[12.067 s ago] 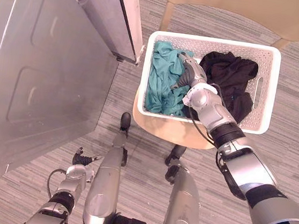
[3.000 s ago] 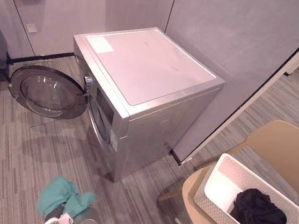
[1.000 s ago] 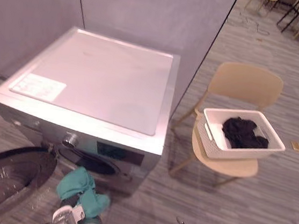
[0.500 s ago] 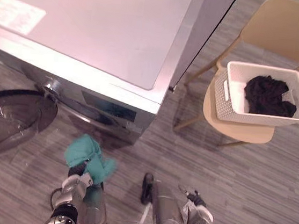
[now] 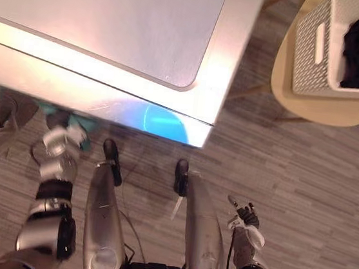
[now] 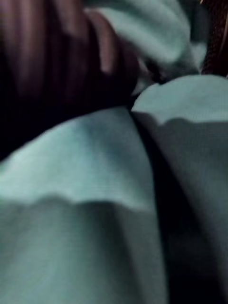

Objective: Pick up the laundry basket with both hands and put the clothes into the washing machine.

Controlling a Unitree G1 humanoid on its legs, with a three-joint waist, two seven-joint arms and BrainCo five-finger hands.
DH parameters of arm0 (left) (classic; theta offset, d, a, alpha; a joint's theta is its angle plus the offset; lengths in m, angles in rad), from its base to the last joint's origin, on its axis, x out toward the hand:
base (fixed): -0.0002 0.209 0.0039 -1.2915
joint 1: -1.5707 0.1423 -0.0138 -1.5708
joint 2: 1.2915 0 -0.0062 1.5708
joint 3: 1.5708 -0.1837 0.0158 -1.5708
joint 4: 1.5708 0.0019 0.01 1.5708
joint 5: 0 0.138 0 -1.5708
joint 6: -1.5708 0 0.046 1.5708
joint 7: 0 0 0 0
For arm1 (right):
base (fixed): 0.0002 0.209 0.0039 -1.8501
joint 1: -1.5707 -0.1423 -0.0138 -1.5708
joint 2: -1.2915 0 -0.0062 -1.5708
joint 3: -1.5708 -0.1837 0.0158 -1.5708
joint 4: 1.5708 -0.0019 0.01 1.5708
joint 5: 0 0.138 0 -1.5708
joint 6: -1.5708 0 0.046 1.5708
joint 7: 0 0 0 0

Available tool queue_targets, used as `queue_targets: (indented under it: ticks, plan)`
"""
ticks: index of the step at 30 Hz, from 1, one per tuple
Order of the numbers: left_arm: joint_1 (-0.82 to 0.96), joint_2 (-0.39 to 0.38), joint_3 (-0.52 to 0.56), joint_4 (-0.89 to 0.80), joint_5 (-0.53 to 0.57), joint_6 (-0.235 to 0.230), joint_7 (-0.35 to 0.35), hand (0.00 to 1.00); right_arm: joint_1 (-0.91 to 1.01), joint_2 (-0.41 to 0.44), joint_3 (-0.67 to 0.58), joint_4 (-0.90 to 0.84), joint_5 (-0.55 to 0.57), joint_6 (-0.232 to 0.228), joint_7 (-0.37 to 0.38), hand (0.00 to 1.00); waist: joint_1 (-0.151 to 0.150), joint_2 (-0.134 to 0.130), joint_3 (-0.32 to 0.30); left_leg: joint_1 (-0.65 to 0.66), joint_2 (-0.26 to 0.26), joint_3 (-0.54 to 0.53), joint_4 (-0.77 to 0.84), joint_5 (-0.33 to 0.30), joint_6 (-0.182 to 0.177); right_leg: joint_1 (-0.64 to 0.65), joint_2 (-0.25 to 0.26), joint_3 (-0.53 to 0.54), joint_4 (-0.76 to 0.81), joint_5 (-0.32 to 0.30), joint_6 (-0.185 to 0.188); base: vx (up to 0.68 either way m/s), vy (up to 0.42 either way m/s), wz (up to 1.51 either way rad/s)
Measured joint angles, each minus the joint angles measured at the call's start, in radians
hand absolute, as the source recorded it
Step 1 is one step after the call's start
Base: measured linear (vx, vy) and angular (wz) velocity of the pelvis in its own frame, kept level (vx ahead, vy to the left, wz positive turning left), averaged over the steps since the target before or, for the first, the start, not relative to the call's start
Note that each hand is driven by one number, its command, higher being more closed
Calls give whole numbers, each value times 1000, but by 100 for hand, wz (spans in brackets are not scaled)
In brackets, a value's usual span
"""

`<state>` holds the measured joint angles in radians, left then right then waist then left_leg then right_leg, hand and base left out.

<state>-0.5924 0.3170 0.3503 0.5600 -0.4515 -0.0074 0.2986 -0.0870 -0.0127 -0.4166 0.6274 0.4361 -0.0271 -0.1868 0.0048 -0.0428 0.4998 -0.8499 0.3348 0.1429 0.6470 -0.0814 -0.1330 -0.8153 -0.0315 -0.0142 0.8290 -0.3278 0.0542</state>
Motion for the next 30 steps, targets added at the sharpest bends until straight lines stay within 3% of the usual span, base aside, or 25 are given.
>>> queue_targets:
  ticks: [5,10,15,16,21,24,30]
  plan:
    - [-191,88,-11,13,-21,-2,-4,100,1,-4,-35,-32,51,-21,-10,0,-7,-1,15,-114,9,-2,24,0,2,-105,5,-2,7,12,4,5,12,-9]
    - [-394,141,-70,143,-29,6,-28,100,1,1,-11,-75,91,-46,-10,0,-12,-6,22,-202,31,-1,33,3,6,-171,27,-1,-38,52,13,20,52,-22]
    - [-634,153,-216,255,-78,47,-56,100,1,5,29,-104,128,-59,-11,0,-19,-19,44,-276,66,27,49,-3,18,-221,55,10,-107,114,30,32,100,-33]
    - [-643,165,-238,248,-88,47,-69,0,4,5,29,-103,128,-59,-12,0,-19,-19,44,-285,68,29,54,-5,20,-228,56,12,-111,119,32,41,128,-28]
    - [-704,211,-368,239,-109,35,-8,0,7,6,33,-103,129,-91,-21,0,-13,-22,46,-317,83,50,79,-12,36,-252,56,24,-123,143,42,19,91,-11]
    - [-740,227,-403,236,64,35,82,0,48,5,39,-108,129,-124,-21,0,-15,-22,46,-342,85,58,96,-12,54,-277,54,32,-120,157,47,0,77,-9]
    - [-759,279,-430,238,282,54,112,0,107,5,64,-100,151,-126,-16,0,-26,-23,46,-357,86,78,96,3,67,-311,51,48,-109,175,48,16,38,-5]
